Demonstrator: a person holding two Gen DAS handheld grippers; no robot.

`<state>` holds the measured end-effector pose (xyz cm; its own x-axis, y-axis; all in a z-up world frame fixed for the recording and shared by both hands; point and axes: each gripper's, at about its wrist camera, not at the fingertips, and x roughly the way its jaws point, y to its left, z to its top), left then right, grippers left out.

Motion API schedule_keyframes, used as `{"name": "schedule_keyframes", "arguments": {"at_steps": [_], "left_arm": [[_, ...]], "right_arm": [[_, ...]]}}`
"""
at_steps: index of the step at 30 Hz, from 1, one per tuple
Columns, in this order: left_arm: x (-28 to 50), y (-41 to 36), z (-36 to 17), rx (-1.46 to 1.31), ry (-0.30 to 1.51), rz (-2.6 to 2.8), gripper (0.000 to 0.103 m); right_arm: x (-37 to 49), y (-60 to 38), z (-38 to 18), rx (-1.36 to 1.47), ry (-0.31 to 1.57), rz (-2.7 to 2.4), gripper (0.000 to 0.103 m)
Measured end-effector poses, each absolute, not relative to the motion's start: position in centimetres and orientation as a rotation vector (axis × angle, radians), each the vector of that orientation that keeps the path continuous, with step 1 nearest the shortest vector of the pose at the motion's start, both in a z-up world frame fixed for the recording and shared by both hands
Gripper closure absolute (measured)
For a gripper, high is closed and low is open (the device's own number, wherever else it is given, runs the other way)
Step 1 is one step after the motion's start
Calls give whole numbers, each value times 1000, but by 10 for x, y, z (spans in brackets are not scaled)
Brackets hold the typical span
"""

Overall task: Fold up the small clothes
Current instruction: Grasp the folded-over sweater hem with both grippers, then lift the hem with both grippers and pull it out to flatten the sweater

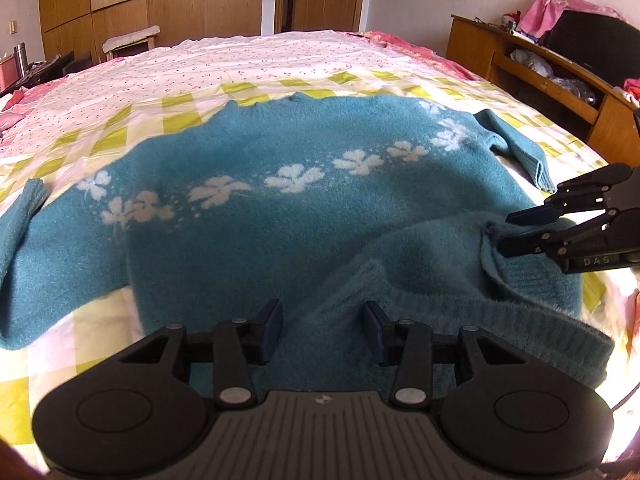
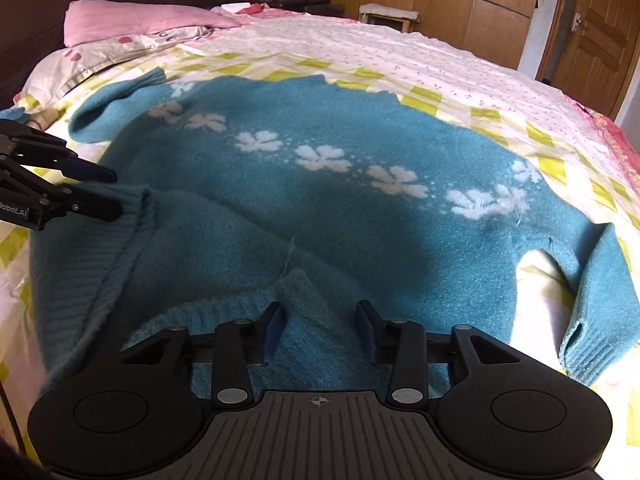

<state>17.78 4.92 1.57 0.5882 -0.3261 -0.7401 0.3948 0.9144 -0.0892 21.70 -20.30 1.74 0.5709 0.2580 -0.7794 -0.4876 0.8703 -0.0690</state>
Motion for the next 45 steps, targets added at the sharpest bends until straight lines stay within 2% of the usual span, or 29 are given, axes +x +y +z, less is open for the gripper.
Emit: {"name": "schedule_keyframes", "arguments": {"at_steps": [2, 5, 16, 35, 37, 40, 45], "left_arm": [[172, 48, 17, 108, 842, -423, 70], [160, 49, 24, 116, 830, -433, 86], [85, 77, 41, 29, 811, -452, 87], [-3, 110, 22, 26, 876, -316, 87], [-7, 115, 24, 7, 874, -302, 87], [-11, 122, 30, -28, 849, -287, 87], [5, 118, 27, -133, 854, -262, 83]], "right_arm": [[213, -207, 21, -276, 880, 461, 84], [198, -212, 30, -273, 884, 466, 90], [118, -243, 70, -286, 880, 452, 92], [43, -263, 62, -469, 990, 292, 96], [39, -260, 67, -454, 974, 298, 89], [37, -253, 70, -428, 953, 307, 87], [59, -256, 63, -259, 930, 218, 61]]}}
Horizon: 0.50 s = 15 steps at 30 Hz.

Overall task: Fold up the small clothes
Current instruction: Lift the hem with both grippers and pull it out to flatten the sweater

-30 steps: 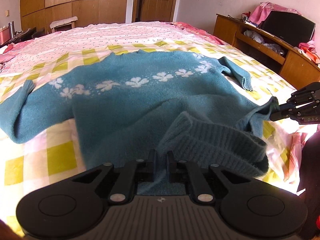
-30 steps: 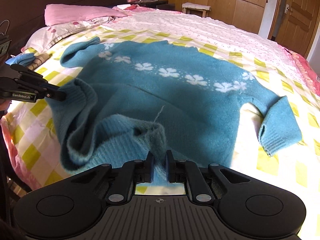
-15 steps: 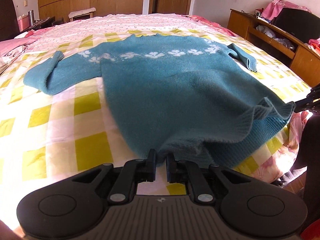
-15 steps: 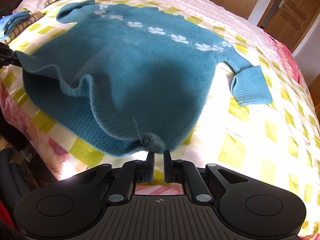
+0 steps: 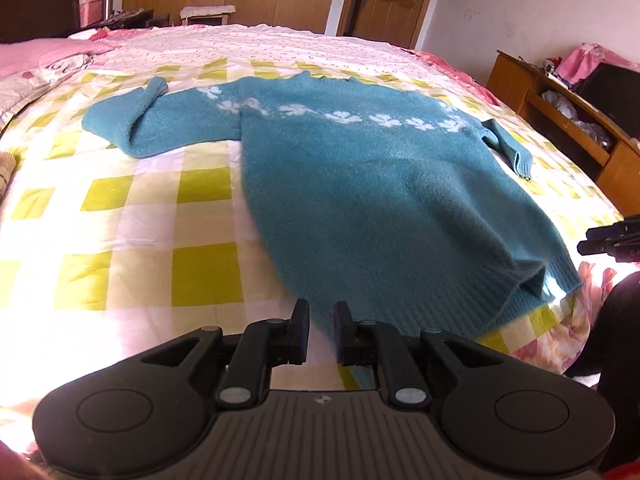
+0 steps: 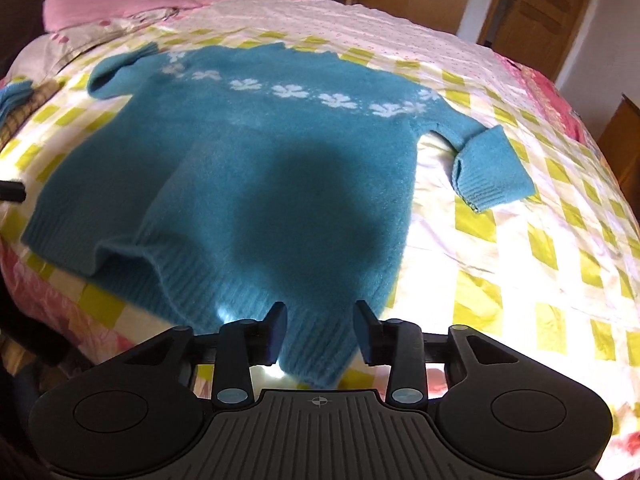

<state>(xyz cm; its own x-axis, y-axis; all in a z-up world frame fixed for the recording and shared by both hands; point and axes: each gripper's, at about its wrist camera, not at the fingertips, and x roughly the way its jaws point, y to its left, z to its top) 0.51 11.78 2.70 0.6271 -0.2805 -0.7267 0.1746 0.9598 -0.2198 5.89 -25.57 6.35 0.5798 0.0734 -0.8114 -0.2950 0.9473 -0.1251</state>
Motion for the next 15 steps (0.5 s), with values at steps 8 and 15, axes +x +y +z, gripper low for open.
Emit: {"name": "schedule_keyframes", "arguments": {"at_steps": [8, 15], "left_arm": [[23, 105, -2, -189, 944, -155, 64], [22, 102, -10, -203, 970, -103, 61]], "right_arm": [[88, -273, 33, -119, 967, 75, 56], [90, -273, 13, -63, 1018, 104, 59]]}}
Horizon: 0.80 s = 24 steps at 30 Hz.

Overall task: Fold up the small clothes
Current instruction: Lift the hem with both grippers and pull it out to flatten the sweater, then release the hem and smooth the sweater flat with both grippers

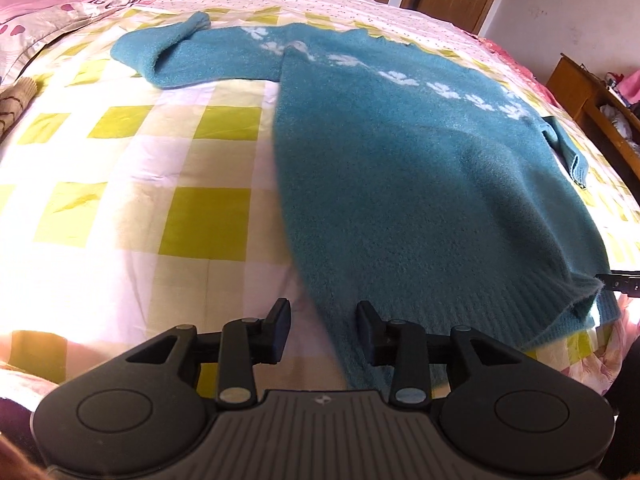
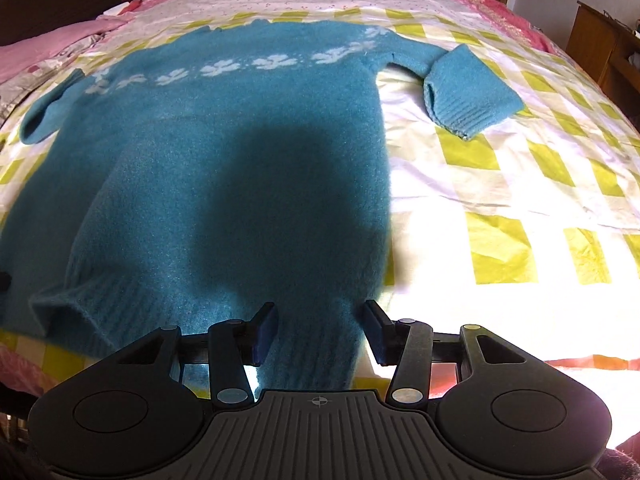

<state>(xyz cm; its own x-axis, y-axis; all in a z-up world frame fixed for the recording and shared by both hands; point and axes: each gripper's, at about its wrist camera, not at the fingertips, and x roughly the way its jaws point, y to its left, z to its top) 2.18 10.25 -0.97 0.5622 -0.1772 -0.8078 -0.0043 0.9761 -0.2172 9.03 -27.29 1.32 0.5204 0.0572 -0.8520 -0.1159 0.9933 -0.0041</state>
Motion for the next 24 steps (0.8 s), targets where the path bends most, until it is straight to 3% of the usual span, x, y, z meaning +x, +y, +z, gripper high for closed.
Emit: {"name": "schedule_keyframes", "arguments": {"at_steps": [3, 6, 8, 19, 24], "left_arm": [[27, 102, -10, -249, 981, -145, 83], [29, 105, -12, -286, 981, -151, 86], [27, 108, -11, -299, 976, -153, 86], [25, 118, 3, -186, 969, -124, 86], [23, 115, 8, -182, 949, -133, 85]], "right_arm": [[90, -273, 13, -58, 1011, 103, 73], [90, -279, 16, -30, 1010, 99, 86], [90, -285, 17, 7, 1014, 92, 89], [82, -280, 16, -36, 1050, 76, 93], [84, -278, 17, -30, 1047, 64, 88]]}}
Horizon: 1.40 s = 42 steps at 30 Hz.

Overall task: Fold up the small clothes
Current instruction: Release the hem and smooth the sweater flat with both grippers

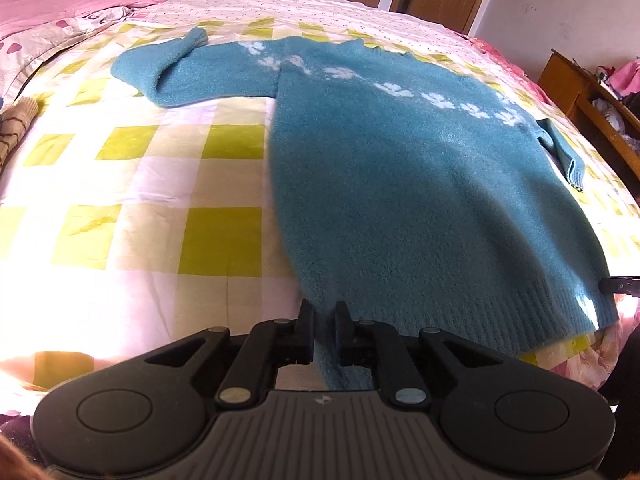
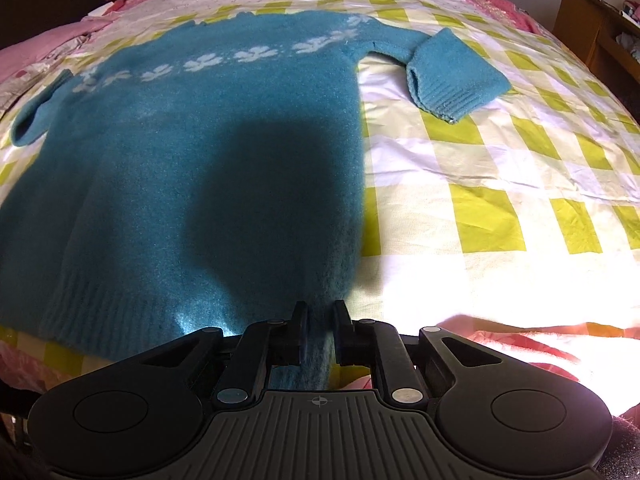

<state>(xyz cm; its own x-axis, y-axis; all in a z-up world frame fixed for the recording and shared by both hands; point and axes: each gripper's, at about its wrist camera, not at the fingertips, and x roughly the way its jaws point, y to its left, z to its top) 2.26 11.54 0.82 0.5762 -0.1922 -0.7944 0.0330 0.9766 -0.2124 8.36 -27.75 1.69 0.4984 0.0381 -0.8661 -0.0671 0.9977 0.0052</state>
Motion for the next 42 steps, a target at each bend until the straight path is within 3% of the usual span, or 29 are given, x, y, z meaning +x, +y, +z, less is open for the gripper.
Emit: {"name": "schedule_keyframes", "arguments": {"at_steps": [10, 19, 30, 42], "left_arm": [[19, 112, 36, -127, 886, -134, 84], [16, 107, 28, -104, 930, -106, 84], [34, 81, 51, -87, 859, -188, 84], [61, 11, 2, 16, 1012, -321, 84]], "right_arm": [[73, -268, 42, -53, 886, 65, 87], [89, -260, 7, -74, 962, 88, 88], [85, -264, 29, -31, 881, 113, 88], [95, -277, 21, 4, 914, 121, 87]]}}
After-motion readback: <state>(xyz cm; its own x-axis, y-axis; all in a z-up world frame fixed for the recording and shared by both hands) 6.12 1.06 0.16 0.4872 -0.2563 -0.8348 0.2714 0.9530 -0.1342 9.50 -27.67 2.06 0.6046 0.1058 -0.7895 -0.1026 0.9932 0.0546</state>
